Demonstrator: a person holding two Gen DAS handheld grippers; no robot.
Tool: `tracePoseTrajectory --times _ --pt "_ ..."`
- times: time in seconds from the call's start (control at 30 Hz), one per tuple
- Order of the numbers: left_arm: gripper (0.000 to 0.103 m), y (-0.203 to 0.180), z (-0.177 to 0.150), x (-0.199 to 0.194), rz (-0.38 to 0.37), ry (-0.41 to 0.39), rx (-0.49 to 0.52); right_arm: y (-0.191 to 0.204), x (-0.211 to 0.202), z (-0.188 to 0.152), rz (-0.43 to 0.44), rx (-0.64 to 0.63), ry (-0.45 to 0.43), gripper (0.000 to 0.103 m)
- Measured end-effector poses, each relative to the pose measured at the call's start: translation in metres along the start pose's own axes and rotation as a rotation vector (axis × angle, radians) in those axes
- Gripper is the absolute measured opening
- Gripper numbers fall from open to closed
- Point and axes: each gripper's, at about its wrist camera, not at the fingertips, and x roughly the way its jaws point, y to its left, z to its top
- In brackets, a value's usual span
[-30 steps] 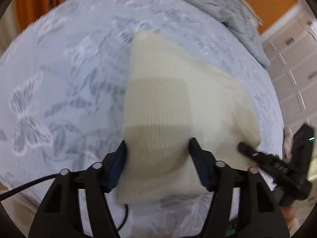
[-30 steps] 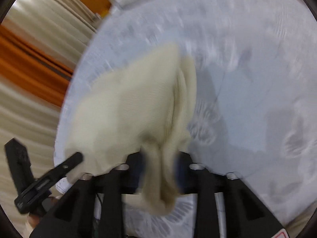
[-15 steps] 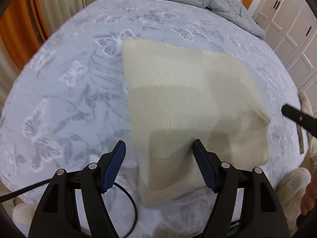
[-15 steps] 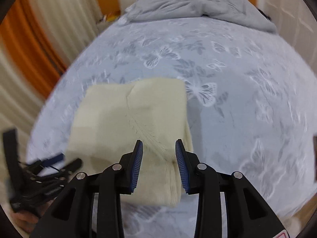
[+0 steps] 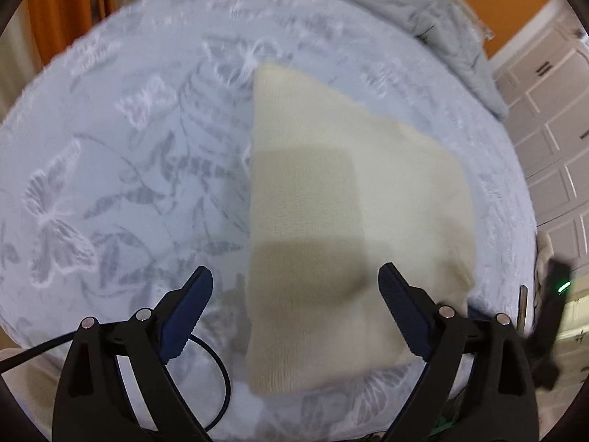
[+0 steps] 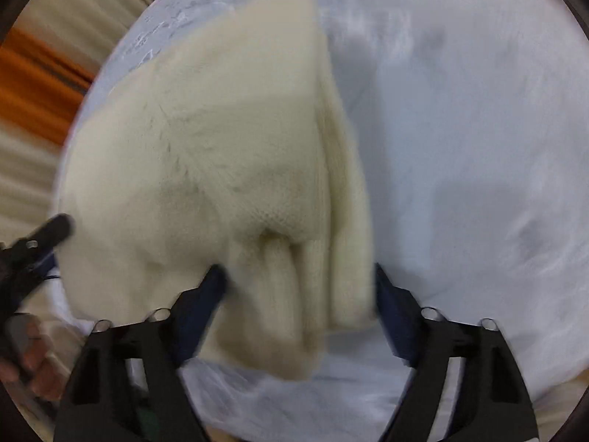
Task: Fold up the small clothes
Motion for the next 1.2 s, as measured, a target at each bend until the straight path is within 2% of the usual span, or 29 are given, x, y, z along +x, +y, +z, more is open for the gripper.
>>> tracePoseTrajectory --times 0.03,0.07,0.1,0.13,0.2,0.3,0.4,0.43,0.5,0.53,0.63,0.67,0.7,0.77,0.9,0.97,1.0,1.07,1.2 --pt "0.090 0.001 0.003 0.008 -0.014 0.016 -0.001 0.002 -0.002 0.000 0.027 0.008 0.005 0.056" --pt "0.085 0.000 0.006 0.015 -0.022 0.035 0.010 0.007 -0.008 0.001 0.069 0.026 0.018 0.037" --pt "0.079 -0.002 0.009 0.016 -0.032 0.040 0.026 0.013 -0.016 -0.002 0.068 0.028 0.014 0.035" --pt "0.070 -0.008 0.013 0.011 -0.040 0.037 0.062 0.022 -0.027 -0.004 0.066 0.003 -0.001 0.035" --pt "0.070 -0.017 0.017 0.004 0.015 0.011 0.130 0.031 -0.036 -0.008 0.057 -0.030 -0.013 0.035" --pt "0.079 -0.018 0.018 0.017 0.066 0.039 0.174 0.021 -0.008 -0.011 0.017 0.013 0.043 0.039" --pt "0.082 -0.020 0.015 0.022 0.080 0.045 0.165 0.013 -0.004 -0.007 0.050 0.062 0.048 0.042" --pt "0.082 -0.024 0.013 0.019 0.105 0.032 0.188 0.012 -0.005 -0.005 0.051 0.058 0.050 0.044" --pt "0.083 -0.029 0.011 0.015 0.138 0.025 0.214 0.005 -0.009 -0.004 0.041 0.062 0.053 0.061" --pt "0.083 -0.033 0.009 0.014 0.148 0.026 0.227 0.000 -0.007 -0.005 0.048 0.073 0.058 0.062" --pt "0.083 -0.034 0.006 0.013 0.154 0.034 0.239 -0.018 0.002 -0.003 0.106 0.108 0.073 0.054" --pt "0.083 -0.035 0.005 0.013 0.155 0.035 0.238 -0.019 0.002 -0.002 0.149 0.121 0.096 0.041" --pt "0.083 -0.035 0.003 0.013 0.155 0.037 0.236 -0.018 0.001 -0.002 0.156 0.129 0.112 0.037" --pt "0.083 -0.035 0.001 0.014 0.159 0.040 0.234 -0.010 -0.005 -0.003 0.146 0.114 0.108 0.035" --pt "0.084 -0.037 -0.004 0.011 0.188 0.035 0.249 0.007 -0.012 -0.023 0.190 0.107 0.142 0.034" --pt "0.086 -0.036 -0.006 0.012 0.201 0.035 0.264 0.004 -0.006 -0.031 0.145 0.130 0.119 0.037" --pt "0.086 -0.035 -0.007 0.013 0.191 0.043 0.266 -0.003 -0.002 -0.033 0.150 0.150 0.092 0.039" --pt "0.086 -0.034 -0.009 0.013 0.193 0.043 0.267 -0.012 -0.005 -0.030 0.176 0.175 0.078 0.039" --pt "0.086 -0.032 -0.012 0.011 0.181 0.042 0.265 -0.014 -0.019 -0.019 0.149 0.143 0.061 0.042"
